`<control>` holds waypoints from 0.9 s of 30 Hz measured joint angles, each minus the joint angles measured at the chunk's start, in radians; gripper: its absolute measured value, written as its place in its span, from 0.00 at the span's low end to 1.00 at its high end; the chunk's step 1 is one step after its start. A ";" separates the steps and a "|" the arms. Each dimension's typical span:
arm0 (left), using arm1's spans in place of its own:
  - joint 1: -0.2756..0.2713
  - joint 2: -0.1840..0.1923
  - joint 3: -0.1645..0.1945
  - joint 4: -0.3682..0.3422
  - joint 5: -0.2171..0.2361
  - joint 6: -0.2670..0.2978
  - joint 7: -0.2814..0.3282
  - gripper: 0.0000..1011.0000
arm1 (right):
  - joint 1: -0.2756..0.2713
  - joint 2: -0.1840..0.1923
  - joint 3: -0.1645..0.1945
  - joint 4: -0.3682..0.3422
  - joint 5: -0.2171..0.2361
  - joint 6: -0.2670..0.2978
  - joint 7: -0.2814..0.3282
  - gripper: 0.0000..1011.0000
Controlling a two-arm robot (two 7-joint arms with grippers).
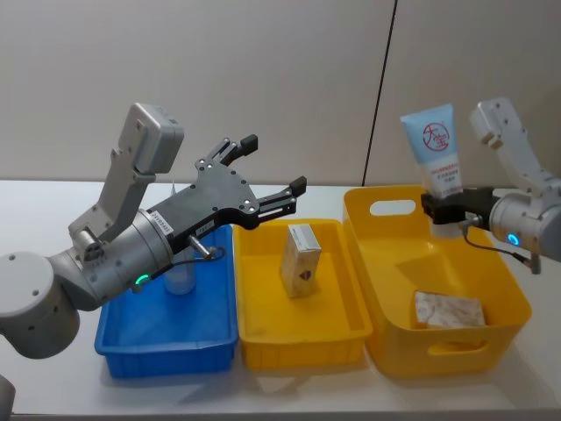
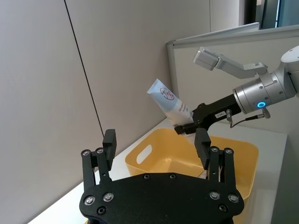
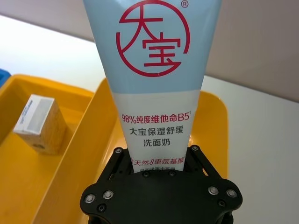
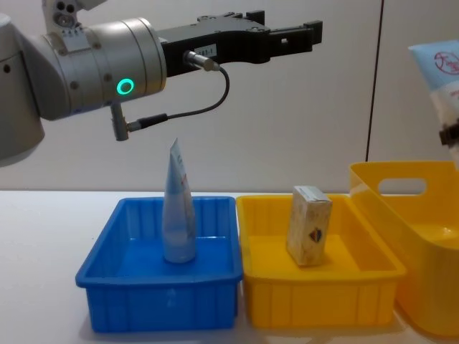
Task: Bimanual collaborative sorting of washing and personal care products
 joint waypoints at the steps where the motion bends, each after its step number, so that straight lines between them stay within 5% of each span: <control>1: 0.000 0.000 0.000 0.000 0.000 0.000 0.000 0.99 | 0.000 0.002 -0.001 0.000 0.000 0.006 0.003 0.28; 10: 0.000 0.000 0.000 0.000 0.000 0.000 0.000 0.99 | -0.003 0.024 -0.020 -0.006 -0.007 0.030 0.017 0.28; 27: 0.000 0.000 0.000 0.000 0.000 0.000 0.000 0.99 | -0.011 0.028 -0.031 0.006 -0.044 -0.010 -0.017 0.28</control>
